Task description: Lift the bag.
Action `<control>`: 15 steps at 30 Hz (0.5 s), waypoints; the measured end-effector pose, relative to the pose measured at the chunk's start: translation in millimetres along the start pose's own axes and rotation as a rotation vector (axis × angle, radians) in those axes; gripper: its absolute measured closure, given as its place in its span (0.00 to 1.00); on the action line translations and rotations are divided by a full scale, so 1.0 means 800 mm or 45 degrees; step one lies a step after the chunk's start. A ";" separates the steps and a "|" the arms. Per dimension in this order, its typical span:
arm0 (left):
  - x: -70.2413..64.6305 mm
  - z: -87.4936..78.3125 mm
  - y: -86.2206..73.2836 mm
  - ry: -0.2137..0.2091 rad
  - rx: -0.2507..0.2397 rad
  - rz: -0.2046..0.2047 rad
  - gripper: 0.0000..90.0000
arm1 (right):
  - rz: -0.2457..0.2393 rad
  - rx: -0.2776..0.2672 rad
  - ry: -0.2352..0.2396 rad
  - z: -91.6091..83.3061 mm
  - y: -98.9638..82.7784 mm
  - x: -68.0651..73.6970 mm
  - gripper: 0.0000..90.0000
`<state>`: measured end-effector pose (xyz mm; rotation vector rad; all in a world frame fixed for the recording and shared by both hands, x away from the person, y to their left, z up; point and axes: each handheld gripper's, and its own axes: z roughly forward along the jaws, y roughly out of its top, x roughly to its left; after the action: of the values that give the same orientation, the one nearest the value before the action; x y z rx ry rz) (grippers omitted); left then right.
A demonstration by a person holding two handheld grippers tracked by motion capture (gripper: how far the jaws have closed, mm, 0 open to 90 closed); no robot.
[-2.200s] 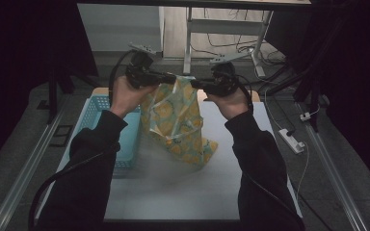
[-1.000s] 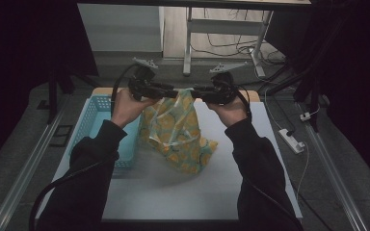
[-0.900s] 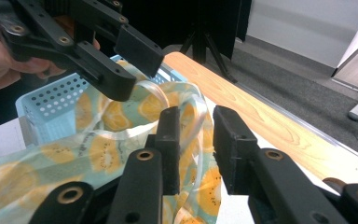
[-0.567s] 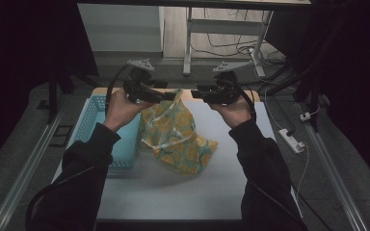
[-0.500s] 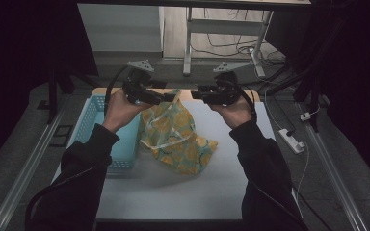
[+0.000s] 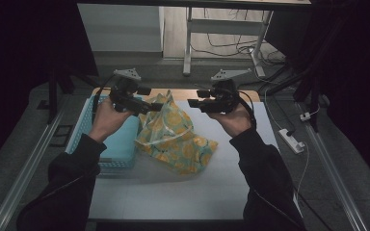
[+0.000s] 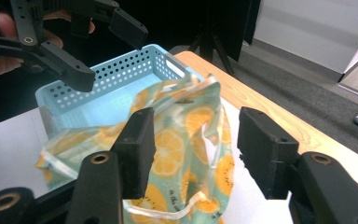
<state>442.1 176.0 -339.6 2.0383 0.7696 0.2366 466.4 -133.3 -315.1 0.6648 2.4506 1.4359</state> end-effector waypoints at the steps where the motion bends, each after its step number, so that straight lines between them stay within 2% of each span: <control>1: 0.000 -0.001 -0.003 0.002 0.003 -0.001 0.14 | 0.002 -0.004 0.002 0.000 -0.002 0.001 0.50; 11: -0.003 0.002 -0.042 -0.022 0.028 -0.031 0.03 | 0.019 0.000 0.018 0.004 -0.025 0.009 0.37; 15: -0.003 0.001 -0.056 -0.026 0.018 -0.047 0.00 | 0.030 0.003 0.022 0.006 -0.038 0.009 0.33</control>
<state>421.1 191.4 -376.1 2.0350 0.7973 0.1895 453.5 -139.0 -343.6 0.6870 2.4659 1.4541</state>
